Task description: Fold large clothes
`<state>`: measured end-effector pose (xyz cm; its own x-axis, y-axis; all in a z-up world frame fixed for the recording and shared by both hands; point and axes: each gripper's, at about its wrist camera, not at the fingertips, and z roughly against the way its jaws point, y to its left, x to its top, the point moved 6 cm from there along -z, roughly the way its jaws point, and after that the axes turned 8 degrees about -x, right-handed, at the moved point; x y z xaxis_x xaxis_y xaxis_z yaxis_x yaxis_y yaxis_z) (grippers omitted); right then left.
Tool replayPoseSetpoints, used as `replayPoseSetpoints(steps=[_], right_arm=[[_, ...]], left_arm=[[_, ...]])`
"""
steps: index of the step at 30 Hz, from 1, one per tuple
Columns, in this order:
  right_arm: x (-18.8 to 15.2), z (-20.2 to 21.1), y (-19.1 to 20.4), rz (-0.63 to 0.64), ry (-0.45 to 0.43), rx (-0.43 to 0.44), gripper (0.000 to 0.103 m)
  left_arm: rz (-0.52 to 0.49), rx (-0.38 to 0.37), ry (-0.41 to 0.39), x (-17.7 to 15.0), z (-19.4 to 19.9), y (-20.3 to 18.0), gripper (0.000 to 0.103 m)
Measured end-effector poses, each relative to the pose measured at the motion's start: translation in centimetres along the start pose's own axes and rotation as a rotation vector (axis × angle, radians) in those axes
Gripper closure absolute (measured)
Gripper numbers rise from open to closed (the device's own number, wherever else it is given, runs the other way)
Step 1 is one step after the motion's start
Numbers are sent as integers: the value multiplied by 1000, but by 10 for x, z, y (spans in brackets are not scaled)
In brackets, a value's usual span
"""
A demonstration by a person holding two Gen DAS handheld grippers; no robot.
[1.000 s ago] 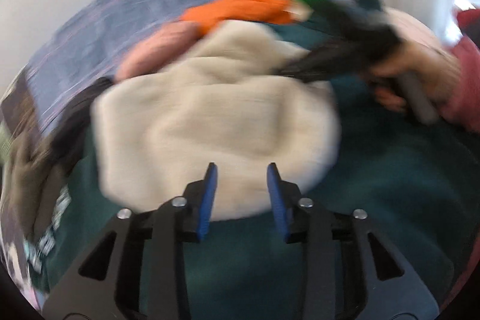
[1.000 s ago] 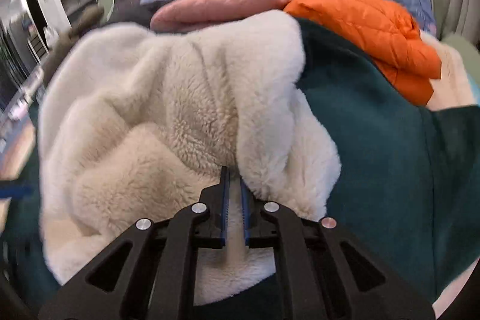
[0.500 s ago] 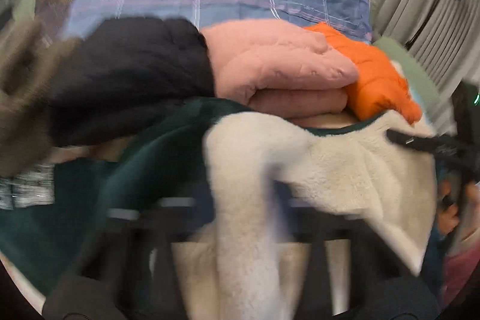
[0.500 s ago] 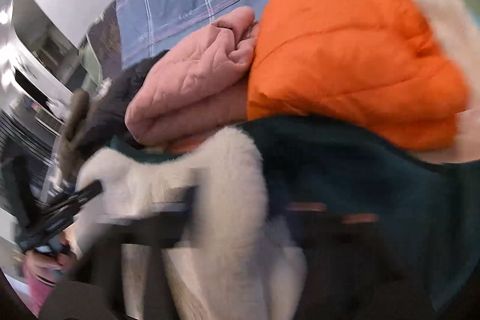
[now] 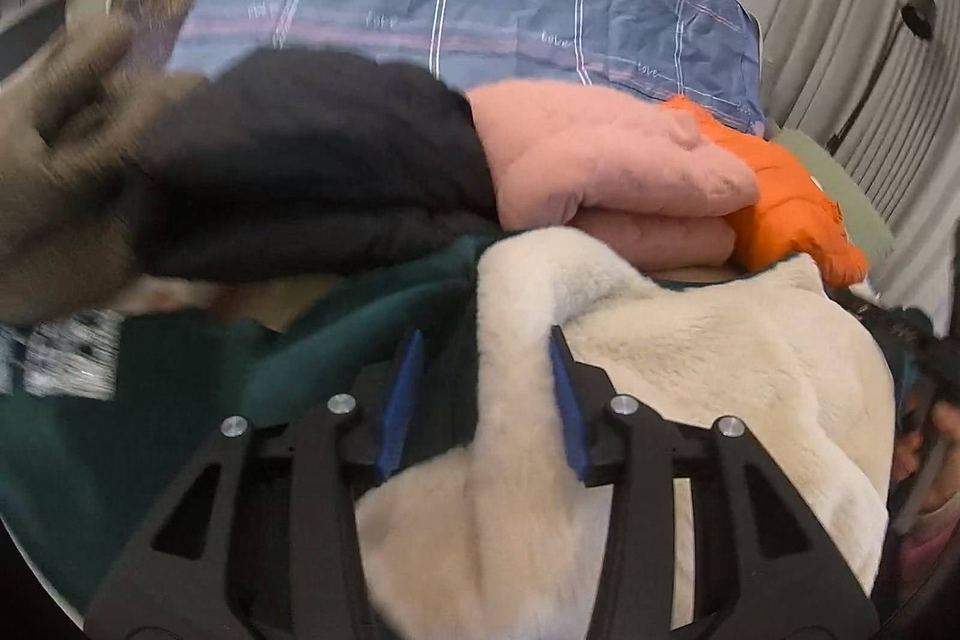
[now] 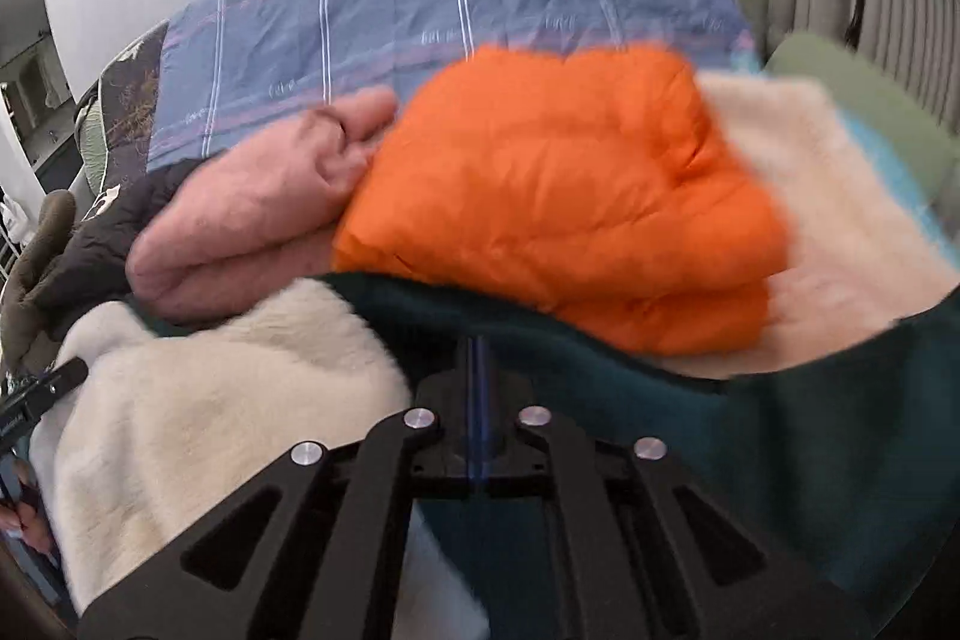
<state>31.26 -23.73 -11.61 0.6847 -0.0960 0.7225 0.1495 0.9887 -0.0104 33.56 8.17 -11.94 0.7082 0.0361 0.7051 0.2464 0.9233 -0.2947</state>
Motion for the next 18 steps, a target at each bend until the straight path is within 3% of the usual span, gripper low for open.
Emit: replayPoseSetpoints(steps=[3,6,8,9,10,11,12,15,16,18], right_arm=[[-11,47,22,92,-30,117,100],[-44,79,56,246,-7,193,96],[-71,73,63,328,32,128,91],[-90,50,62,372,82,40,91],[-108,30,60,399,131,6,91],[-121,16,61,422,118,9,91],[-126,21,64,443,44,-16,91],[-127,38,81,553,10,-141,90],[-126,43,81,561,9,-148,90],[-118,61,72,463,52,-86,90]], left_arm=[[-89,-17,-36,4,34,-27,65],[-188,-51,-12,-12,47,-58,67],[-219,-23,48,-32,32,-61,66],[-228,23,109,-47,16,-56,66],[-246,83,159,-66,-6,-46,66],[-303,104,114,-78,-15,-46,66],[-329,135,102,-79,-14,-51,66],[-368,184,120,-78,-10,-59,68],[-372,180,123,-77,-7,-59,68],[-331,131,114,-73,6,-63,68]])
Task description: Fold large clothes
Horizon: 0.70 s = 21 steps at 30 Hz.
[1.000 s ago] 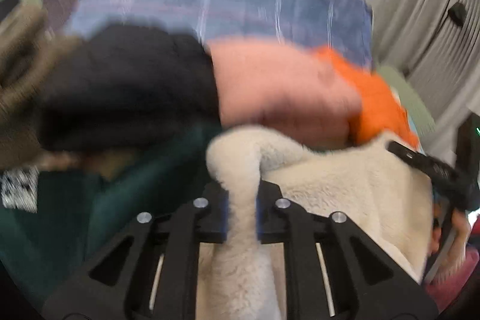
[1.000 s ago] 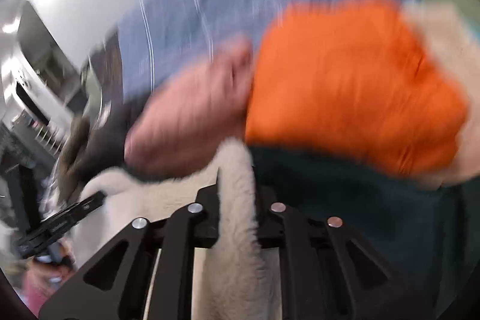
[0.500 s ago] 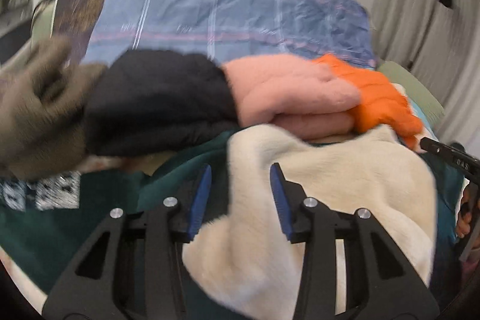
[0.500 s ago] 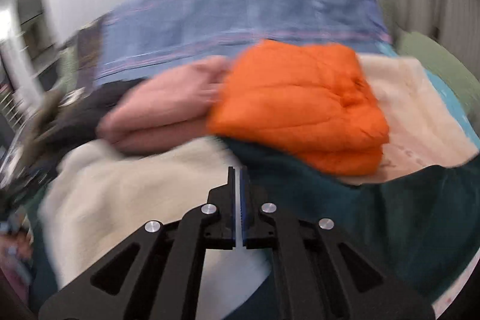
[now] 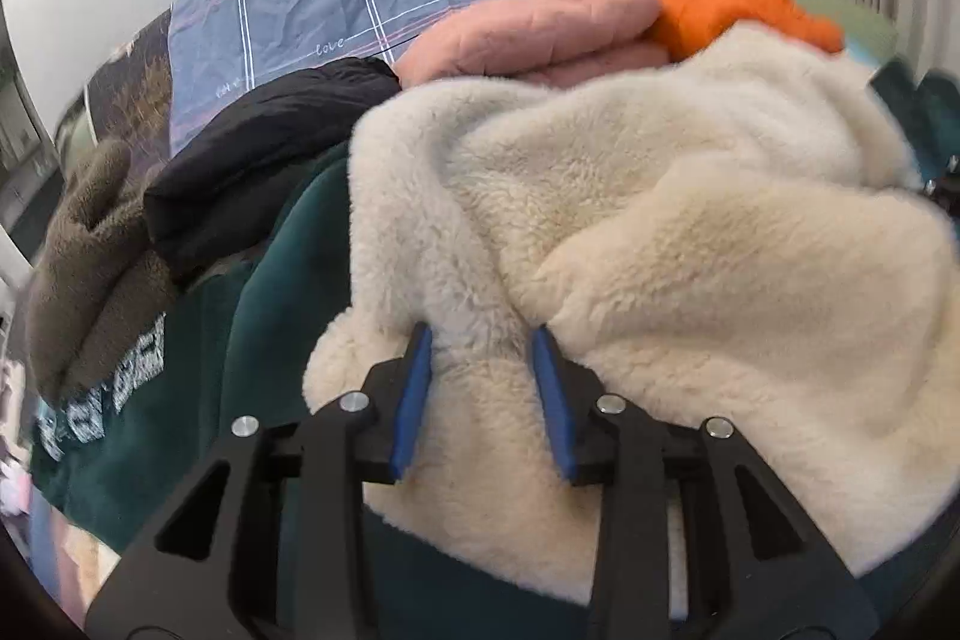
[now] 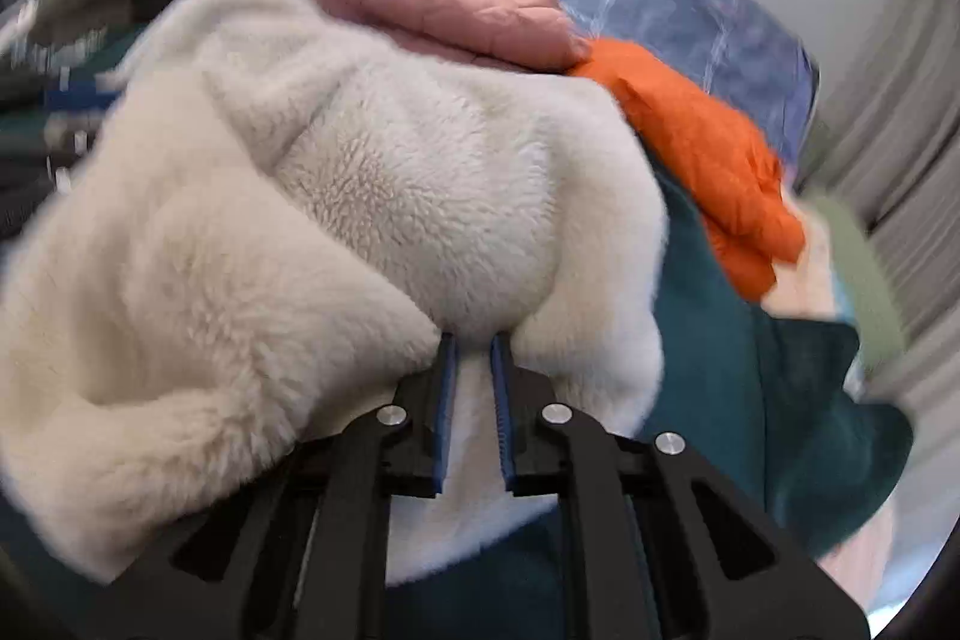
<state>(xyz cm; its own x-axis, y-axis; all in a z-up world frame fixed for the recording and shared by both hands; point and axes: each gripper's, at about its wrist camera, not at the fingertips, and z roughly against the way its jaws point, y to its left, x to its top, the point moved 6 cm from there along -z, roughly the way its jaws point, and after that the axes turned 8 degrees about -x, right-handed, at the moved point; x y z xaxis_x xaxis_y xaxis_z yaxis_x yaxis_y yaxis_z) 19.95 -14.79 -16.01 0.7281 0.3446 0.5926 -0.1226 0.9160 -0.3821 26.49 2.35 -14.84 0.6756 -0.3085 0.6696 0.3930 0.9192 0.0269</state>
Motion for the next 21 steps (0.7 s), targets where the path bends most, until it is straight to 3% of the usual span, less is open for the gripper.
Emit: replayPoseSetpoints(steps=[2,5,6,8,9,10,12,16,21], right_arm=[[9,29,-12,-142,-12,159,90],[21,67,1,-125,-96,282,83],[22,71,9,-100,-97,305,76],[14,61,31,-55,-40,315,71],[0,38,47,-22,49,307,70],[-12,22,57,-3,84,310,70],[-19,24,63,10,-6,269,70],[-19,33,63,-5,-3,277,70],[-14,33,61,-25,-10,296,70]], left_arm=[[89,-101,-62,7,28,8,66],[138,-96,-159,10,64,29,53],[155,-84,-181,9,73,36,51],[215,-29,-194,0,86,62,51],[249,-9,-193,-7,91,76,51],[308,12,-189,-20,95,99,51],[451,42,-169,-53,102,148,51],[707,142,-157,-126,120,234,51],[1114,213,-238,-221,151,333,47]])
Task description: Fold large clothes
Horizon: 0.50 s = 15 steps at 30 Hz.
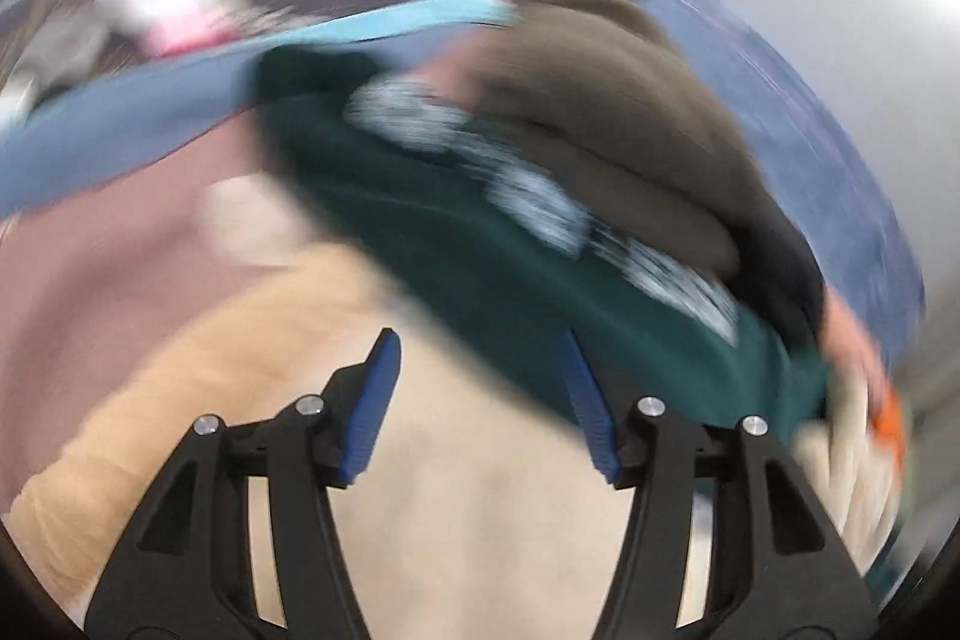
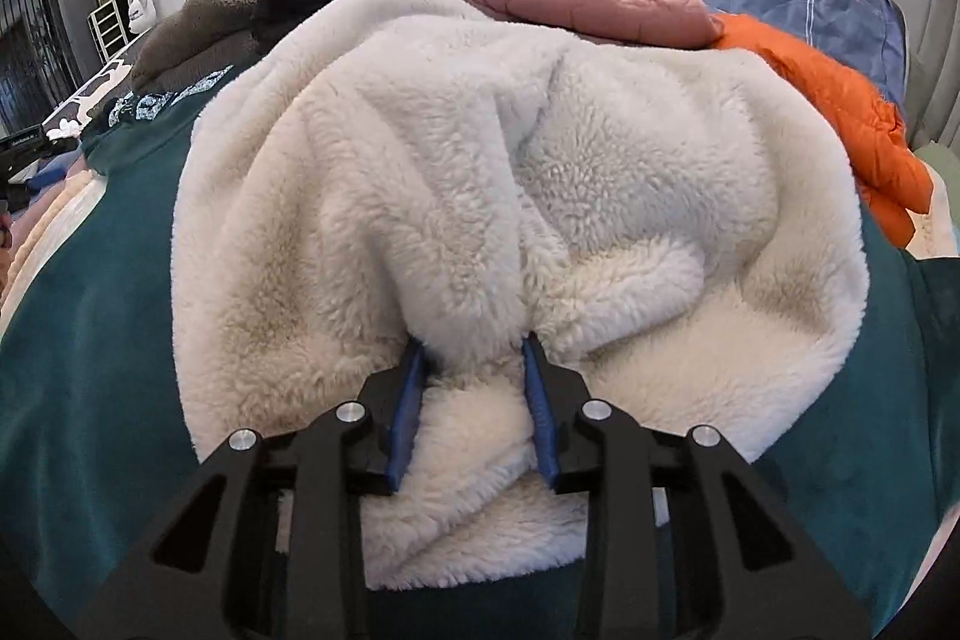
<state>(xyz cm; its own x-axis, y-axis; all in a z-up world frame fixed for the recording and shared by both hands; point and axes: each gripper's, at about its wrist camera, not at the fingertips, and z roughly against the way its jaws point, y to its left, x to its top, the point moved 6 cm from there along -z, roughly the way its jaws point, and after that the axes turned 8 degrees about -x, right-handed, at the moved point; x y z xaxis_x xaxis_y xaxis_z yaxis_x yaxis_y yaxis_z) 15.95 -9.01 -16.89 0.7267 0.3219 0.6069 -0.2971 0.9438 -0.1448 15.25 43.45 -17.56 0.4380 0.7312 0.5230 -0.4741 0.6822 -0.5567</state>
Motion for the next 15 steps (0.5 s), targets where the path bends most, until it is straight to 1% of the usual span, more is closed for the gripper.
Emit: replayPoseSetpoints(steps=[3,5,6,9,11,13,14,15], right_arm=[[-3,-3,-1,-5,-4,4,70],[-5,-1,-1,-8,-6,7,70],[-6,0,-1,-9,-8,8,70],[-7,1,-2,-11,-10,6,70],[-7,1,-2,-13,-11,10,70],[-7,1,-3,-17,-11,13,70],[-7,1,-3,-17,-12,14,70],[-7,1,-3,-17,-13,14,70]], left_arm=[[124,3,9,21,-12,37,46],[147,26,13,31,-24,45,36],[159,49,18,37,-33,51,33],[204,85,20,47,-51,62,33],[264,79,8,52,-63,69,33],[310,62,-35,58,-68,75,36],[318,54,-55,62,-68,76,55],[322,38,-61,64,-70,76,88]])
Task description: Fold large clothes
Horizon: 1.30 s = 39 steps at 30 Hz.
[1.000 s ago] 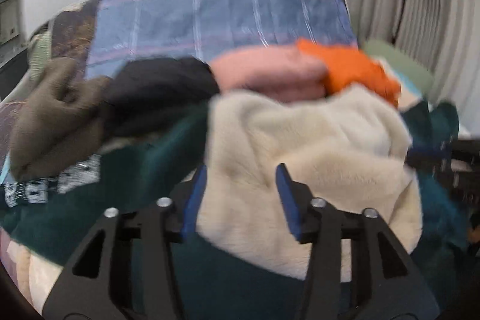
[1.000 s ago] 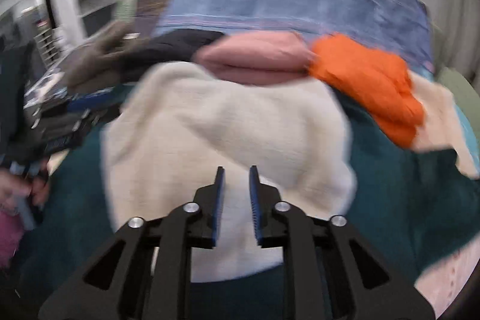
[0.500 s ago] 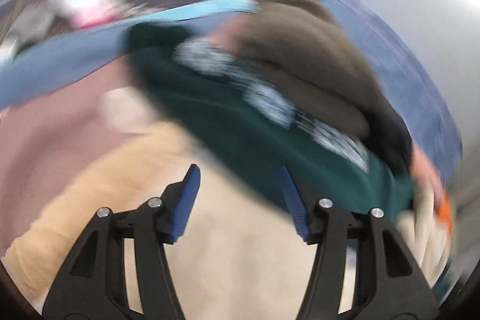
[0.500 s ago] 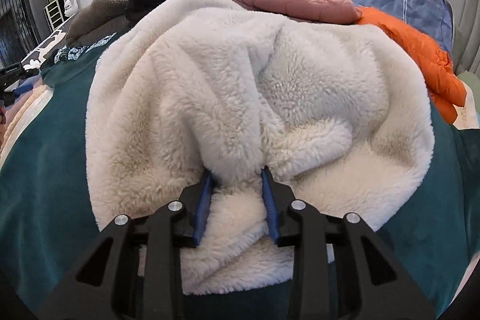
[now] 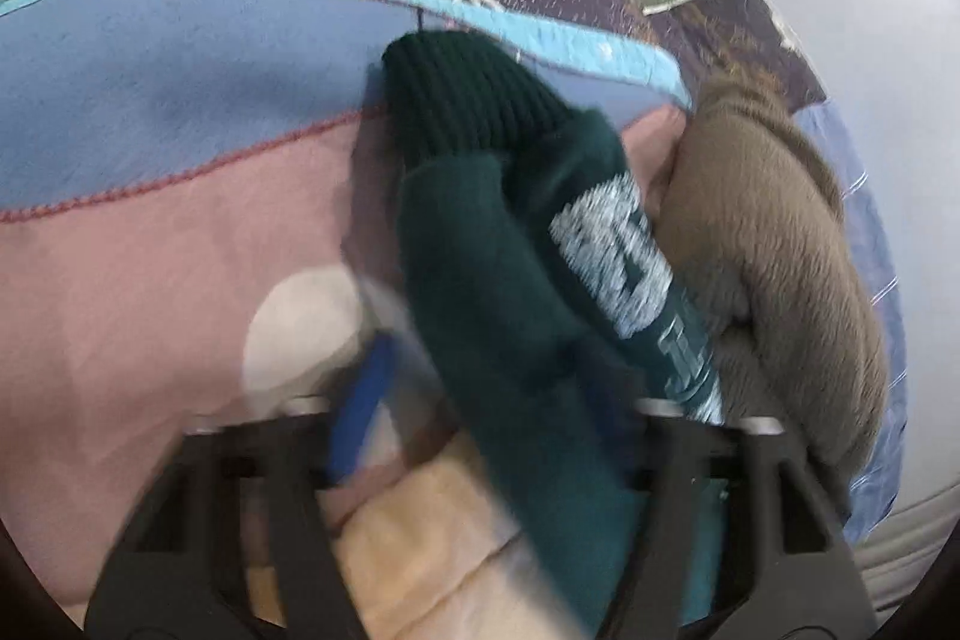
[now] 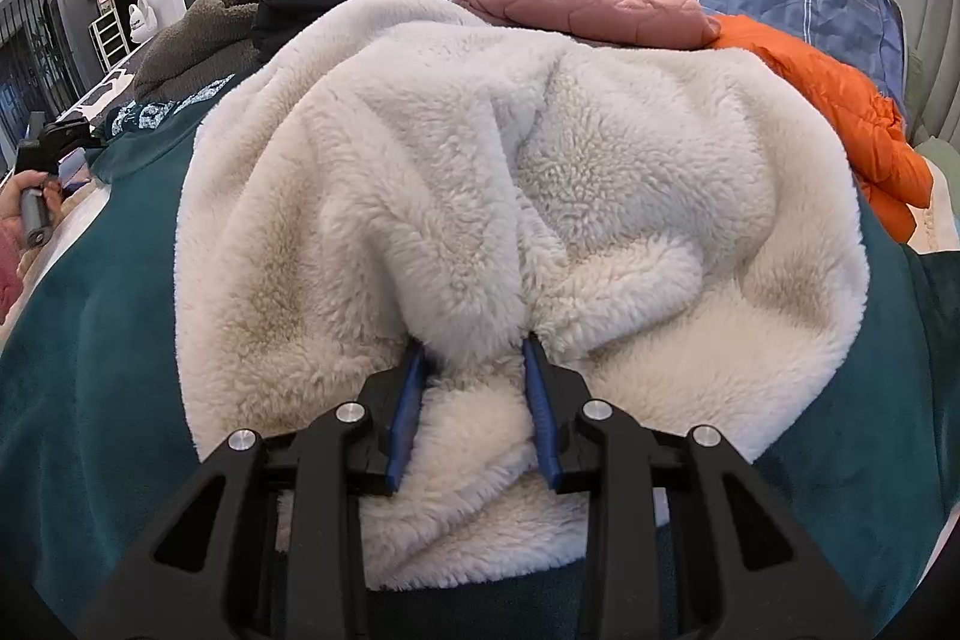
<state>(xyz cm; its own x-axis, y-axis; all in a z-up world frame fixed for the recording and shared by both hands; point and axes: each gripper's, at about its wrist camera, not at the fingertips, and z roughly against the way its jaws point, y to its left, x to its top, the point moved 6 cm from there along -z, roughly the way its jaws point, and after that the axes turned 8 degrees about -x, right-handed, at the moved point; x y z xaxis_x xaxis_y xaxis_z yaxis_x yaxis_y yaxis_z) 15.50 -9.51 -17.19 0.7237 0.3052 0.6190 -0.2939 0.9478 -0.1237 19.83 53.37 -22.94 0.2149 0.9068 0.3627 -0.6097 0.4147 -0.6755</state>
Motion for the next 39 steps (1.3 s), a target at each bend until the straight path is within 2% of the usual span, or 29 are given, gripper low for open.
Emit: replayPoseSetpoints(steps=[2,4,6,8,9,11,12,14,16,20,21,22,23,24,25,27,28,30,33,34,35,37,39], right_arm=[[0,0,0,-1,-1,1,70],[1,-1,-1,-3,-1,3,70],[1,-1,-2,-5,-2,7,70],[1,-1,-3,-9,-4,13,69],[1,-1,-3,-12,-5,17,69],[1,-1,-4,-18,-6,27,69],[2,-1,-5,-24,-8,34,69],[2,-1,-6,-34,-10,46,69],[2,0,-9,-51,-12,67,69],[3,3,-15,-95,-21,122,67],[4,6,-19,-118,-17,153,67],[5,9,-23,-145,-4,184,67],[6,14,-29,-176,8,213,66],[8,22,-39,-221,15,243,62],[9,29,-49,-252,16,237,51],[12,46,-75,-316,-17,195,50],[13,54,-86,-341,-38,208,49],[16,62,-104,-401,-53,256,46],[21,59,-116,-454,-30,284,45],[26,57,-116,-464,-25,308,42],[31,54,-115,-475,-23,342,32],[48,42,-112,-519,0,420,19],[60,23,-117,-595,51,419,17]], left_arm=[[14,-19,-7,3,-1,-2,93],[-29,-53,-78,8,15,-22,94],[-161,-77,-124,4,34,-61,95],[-334,-138,-152,-10,63,-118,95],[-415,-217,-156,-26,83,-155,95],[-513,-340,-133,-56,109,-206,95],[-599,-418,-114,-83,127,-243,95],[-727,-505,-84,-129,148,-288,95],[-883,-612,-20,-200,167,-339,95],[-1052,-703,113,-320,168,-385,90],[-1070,-704,143,-343,164,-388,85],[-1089,-705,208,-374,153,-390,79],[-1099,-702,260,-394,146,-389,66],[-1103,-688,328,-420,134,-383,56],[-1108,-673,361,-431,125,-378,53],[-1122,-634,431,-451,114,-362,49],[-1122,-617,450,-454,111,-355,48],[-1117,-583,456,-453,109,-345,42],[-1129,-533,420,-440,118,-332,37],[-1134,-522,404,-433,120,-325,36],[-1132,-511,386,-425,121,-322,34],[-1122,-473,341,-411,128,-312,33],[-1116,-417,294,-394,125,-296,32]])
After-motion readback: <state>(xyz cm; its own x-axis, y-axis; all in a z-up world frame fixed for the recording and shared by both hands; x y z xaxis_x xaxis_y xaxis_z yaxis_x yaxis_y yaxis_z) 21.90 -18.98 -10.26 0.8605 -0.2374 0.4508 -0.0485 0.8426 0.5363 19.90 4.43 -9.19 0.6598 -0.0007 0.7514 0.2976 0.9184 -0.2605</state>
